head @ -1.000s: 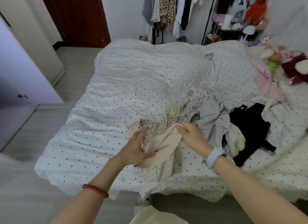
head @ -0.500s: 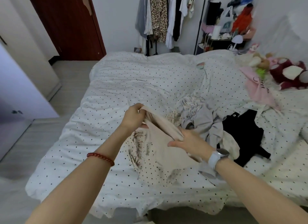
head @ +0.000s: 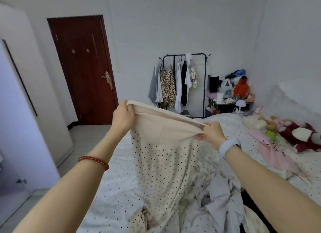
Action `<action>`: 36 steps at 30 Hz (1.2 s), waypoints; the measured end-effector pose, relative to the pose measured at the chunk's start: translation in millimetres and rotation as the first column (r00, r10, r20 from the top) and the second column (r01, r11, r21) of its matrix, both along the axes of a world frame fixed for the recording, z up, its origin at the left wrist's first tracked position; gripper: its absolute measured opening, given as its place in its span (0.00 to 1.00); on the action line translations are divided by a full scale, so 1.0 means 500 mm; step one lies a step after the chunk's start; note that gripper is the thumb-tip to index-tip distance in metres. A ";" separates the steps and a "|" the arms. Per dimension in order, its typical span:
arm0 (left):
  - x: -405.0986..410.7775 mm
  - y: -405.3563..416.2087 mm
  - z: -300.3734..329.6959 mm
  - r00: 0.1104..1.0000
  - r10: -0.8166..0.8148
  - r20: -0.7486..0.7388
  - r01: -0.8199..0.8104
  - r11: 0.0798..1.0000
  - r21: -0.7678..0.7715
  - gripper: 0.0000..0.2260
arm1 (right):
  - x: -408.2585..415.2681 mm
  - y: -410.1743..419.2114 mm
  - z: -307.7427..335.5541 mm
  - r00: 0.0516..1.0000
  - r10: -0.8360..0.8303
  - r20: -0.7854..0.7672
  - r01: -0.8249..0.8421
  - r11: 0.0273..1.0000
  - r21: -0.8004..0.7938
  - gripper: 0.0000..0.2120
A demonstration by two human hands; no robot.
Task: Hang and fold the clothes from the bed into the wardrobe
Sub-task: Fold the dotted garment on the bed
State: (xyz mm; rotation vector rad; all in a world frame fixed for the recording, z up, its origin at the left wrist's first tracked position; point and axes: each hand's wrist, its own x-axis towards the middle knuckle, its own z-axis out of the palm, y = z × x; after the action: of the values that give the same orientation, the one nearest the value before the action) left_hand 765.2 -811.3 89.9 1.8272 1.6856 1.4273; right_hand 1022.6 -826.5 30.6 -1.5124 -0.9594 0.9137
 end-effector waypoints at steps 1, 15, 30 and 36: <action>-0.011 0.001 0.029 1.000 -0.010 0.025 0.009 0.999 0.034 0.10 | -0.013 0.009 0.049 0.996 -0.007 -0.093 0.015 0.996 0.091 0.11; -0.163 -0.100 0.125 0.815 -0.333 0.474 0.286 0.943 0.170 0.08 | -0.088 -0.036 0.245 0.876 0.387 -0.287 -0.224 0.855 0.468 0.08; -0.179 0.111 -0.090 0.993 -0.093 -0.076 0.082 0.988 -0.134 0.14 | -0.077 0.139 0.024 0.934 0.356 -0.031 -0.357 0.934 -0.025 0.14; -0.217 0.321 -0.221 0.982 -0.046 -0.181 -0.015 0.947 -0.322 0.20 | -0.137 0.331 -0.088 0.962 0.232 -0.147 -0.237 0.971 -0.021 0.13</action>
State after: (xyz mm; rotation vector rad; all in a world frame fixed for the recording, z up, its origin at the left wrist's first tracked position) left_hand 656.9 -650.7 -20.5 1.8253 1.8589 0.9268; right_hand 954.0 -661.1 -13.2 -1.3630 -1.0350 1.2004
